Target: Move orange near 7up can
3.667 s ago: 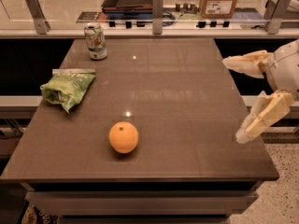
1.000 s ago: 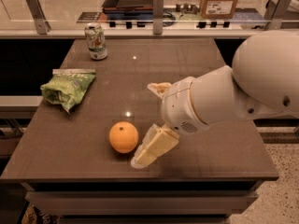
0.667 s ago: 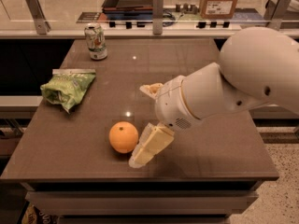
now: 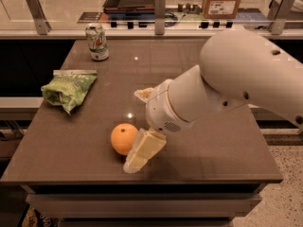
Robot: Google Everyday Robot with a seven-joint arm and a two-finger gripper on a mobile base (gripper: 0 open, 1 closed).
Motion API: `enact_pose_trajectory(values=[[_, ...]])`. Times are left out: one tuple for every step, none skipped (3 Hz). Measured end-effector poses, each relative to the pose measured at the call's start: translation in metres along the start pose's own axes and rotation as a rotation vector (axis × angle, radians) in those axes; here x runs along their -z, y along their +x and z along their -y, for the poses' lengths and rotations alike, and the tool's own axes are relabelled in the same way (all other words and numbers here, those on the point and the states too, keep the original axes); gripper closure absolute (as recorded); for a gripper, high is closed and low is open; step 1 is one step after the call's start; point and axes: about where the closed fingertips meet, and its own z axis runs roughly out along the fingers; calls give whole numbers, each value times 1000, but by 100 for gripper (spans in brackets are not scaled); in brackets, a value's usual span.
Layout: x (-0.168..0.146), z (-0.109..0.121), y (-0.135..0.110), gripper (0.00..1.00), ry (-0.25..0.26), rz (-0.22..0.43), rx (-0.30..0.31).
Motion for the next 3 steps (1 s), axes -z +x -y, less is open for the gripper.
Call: enact_pose_trajectory(values=[[-8,-6,-2,0,-3,-36,20],[-14,-8,-5,0,-14,-58,39],[-13,-9,-6,15,-12,-60,43]])
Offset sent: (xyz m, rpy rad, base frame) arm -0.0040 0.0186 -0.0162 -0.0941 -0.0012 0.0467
